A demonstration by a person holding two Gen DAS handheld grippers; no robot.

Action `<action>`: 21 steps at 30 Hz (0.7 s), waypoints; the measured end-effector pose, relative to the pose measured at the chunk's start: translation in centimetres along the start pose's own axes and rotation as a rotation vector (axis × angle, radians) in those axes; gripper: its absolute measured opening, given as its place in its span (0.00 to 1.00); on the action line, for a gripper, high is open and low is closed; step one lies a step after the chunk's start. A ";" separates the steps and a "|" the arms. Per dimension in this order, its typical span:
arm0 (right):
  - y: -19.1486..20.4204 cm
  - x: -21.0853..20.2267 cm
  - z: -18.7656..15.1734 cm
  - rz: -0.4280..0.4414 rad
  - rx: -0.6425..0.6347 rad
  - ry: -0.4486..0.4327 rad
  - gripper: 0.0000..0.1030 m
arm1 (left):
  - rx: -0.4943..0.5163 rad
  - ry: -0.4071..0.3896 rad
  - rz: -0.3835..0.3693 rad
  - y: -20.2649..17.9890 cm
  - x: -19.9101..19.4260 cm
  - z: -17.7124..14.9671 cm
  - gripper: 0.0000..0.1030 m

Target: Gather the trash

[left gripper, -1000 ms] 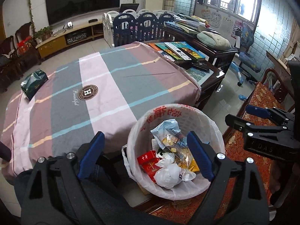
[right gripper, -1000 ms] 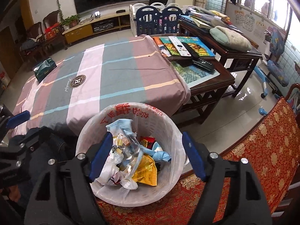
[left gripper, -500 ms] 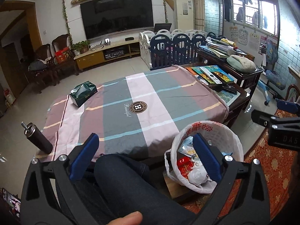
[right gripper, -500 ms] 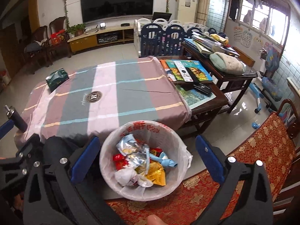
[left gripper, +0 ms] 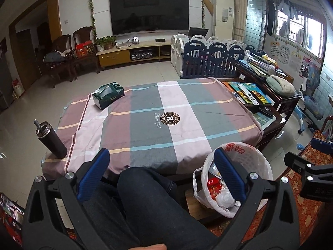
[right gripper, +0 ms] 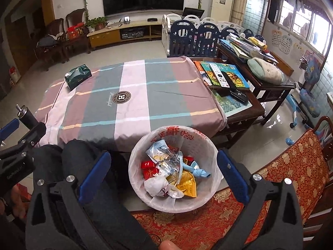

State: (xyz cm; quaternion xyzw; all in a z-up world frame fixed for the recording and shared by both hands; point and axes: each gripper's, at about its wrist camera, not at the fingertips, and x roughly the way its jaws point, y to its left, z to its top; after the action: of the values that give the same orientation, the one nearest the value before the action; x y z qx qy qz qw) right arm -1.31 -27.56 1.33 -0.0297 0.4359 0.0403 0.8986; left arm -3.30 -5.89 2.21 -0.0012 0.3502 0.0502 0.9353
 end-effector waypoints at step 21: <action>-0.2 0.9 -0.3 -0.025 0.001 0.007 0.97 | 0.014 0.011 0.000 -0.8 0.3 -0.2 0.97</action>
State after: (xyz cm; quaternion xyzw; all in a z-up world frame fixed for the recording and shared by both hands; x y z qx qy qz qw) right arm -0.94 -27.74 0.45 -0.0349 0.4388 0.0287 0.8974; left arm -3.08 -6.70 1.83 0.0051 0.3557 0.0477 0.9334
